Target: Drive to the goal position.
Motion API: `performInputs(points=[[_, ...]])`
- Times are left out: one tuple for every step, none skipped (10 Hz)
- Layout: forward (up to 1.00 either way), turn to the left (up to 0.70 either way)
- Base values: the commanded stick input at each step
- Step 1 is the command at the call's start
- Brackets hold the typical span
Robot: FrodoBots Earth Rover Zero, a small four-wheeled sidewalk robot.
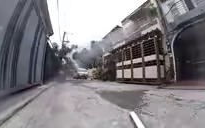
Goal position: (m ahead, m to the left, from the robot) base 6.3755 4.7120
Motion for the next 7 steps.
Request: performInputs(points=[[0.70, 0.00], [0.70, 0.00], [0.70, 0.00], [0.70, 0.00], [0.70, 0.00], [0.70, 0.00], [0.70, 0.00]])
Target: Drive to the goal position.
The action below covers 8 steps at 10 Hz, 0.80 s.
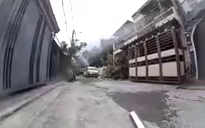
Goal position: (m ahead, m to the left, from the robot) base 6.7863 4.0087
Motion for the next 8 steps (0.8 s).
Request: performInputs(points=[[0.70, 0.00], [0.70, 0.01], [0.70, 0.02], [0.70, 0.04], [0.70, 0.06], [0.70, 0.07], [0.70, 0.09], [0.70, 0.11]])
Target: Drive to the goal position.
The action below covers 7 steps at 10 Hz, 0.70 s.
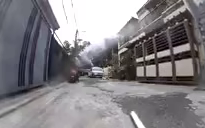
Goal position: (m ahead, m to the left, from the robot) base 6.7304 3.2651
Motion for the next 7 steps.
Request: performInputs(points=[[0.70, 0.13], [0.70, 0.14], [0.70, 0.15], [0.70, 0.00], [0.70, 0.00], [0.70, 0.00], [0.70, 0.00]])
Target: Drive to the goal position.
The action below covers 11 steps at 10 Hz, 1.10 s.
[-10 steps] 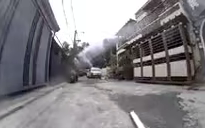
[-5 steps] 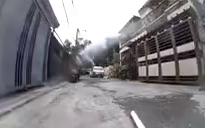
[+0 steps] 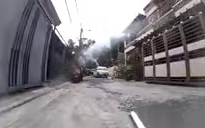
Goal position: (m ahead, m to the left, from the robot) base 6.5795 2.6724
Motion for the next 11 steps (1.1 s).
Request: performInputs(points=[[0.70, 0.00], [0.70, 0.00], [0.70, 0.00], [0.70, -0.05], [0.70, -0.17], [0.70, -0.33], [0.70, -0.18], [0.70, -0.01], [0.70, 0.00], [0.70, 0.00], [0.70, 0.00]])
